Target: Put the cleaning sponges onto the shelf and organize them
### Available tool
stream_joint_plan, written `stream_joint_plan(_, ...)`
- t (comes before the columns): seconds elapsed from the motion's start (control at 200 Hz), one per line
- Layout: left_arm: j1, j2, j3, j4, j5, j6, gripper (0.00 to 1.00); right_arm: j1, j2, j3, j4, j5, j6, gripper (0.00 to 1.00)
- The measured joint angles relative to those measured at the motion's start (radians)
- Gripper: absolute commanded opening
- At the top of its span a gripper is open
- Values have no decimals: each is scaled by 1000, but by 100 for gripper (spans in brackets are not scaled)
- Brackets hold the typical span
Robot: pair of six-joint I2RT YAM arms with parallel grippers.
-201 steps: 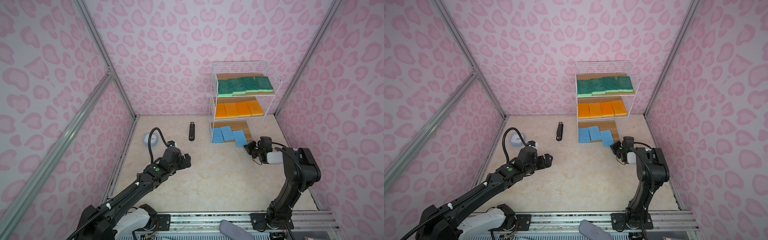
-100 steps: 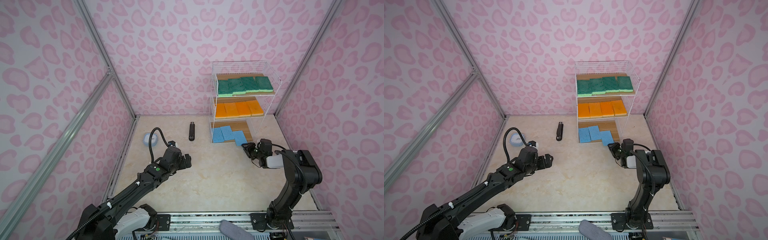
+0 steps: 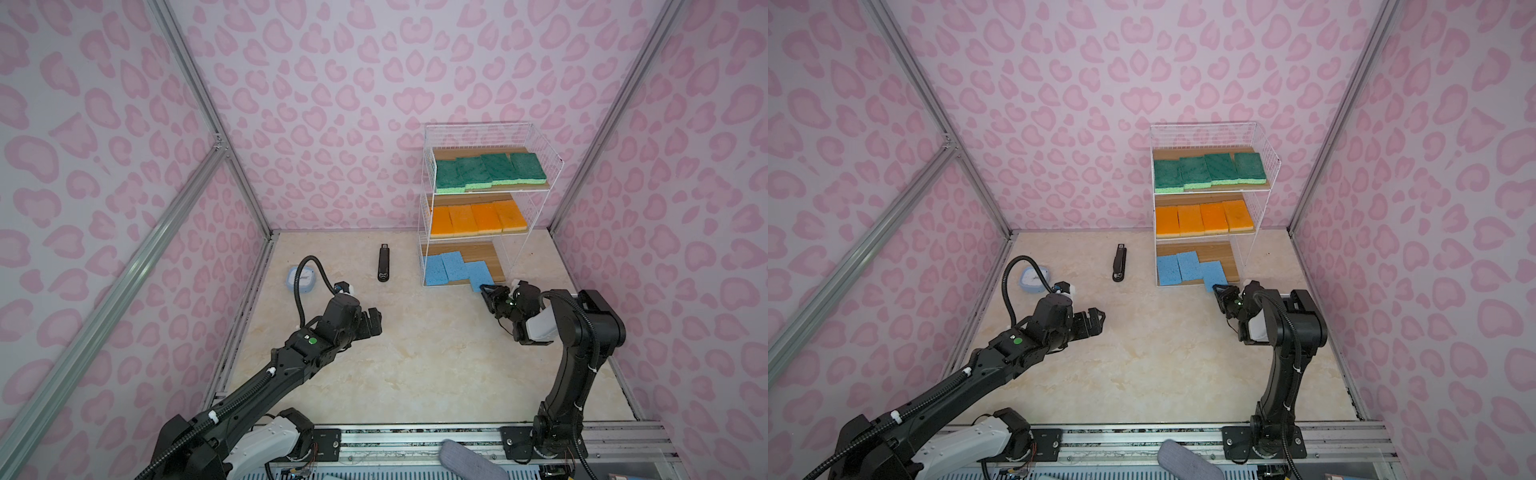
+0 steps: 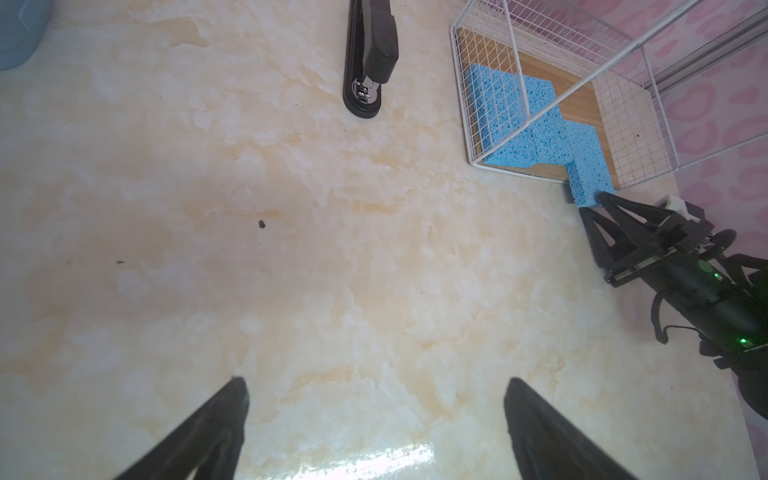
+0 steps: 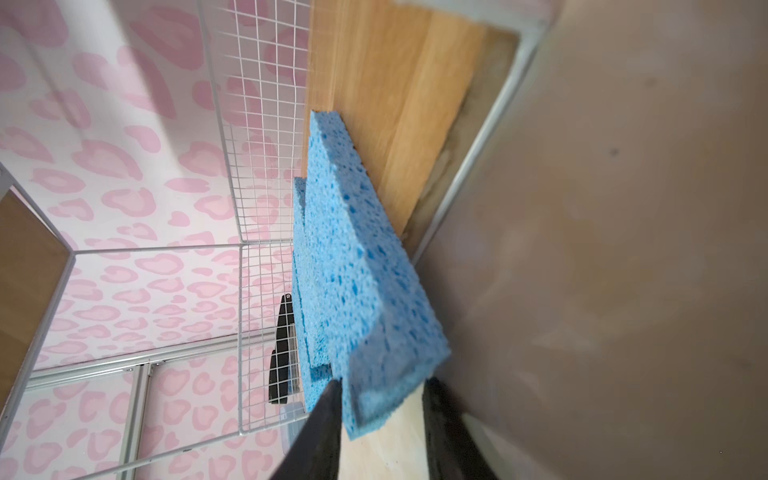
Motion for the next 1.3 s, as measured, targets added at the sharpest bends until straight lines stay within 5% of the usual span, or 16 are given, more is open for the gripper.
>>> stream_joint_plan(0.11, 1, -10, 0, -17, -3, 0, 97, 0, 5, -11, 27, 14, 20, 14)
stream_joint_plan(0.335, 3, -10, 0, -23, -7, 0, 97, -10, -23, -54, 53, 47, 38, 8)
stream_joint_plan(0.805, 7, -5, -7, -23, -7, 4, 97, -2, -85, 42, -18, 92, 24, 7)
stream_joint_plan(1.3, 18, -10, -7, -37, -7, 20, 97, 24, 9, 245, -206, 142, -46, 7)
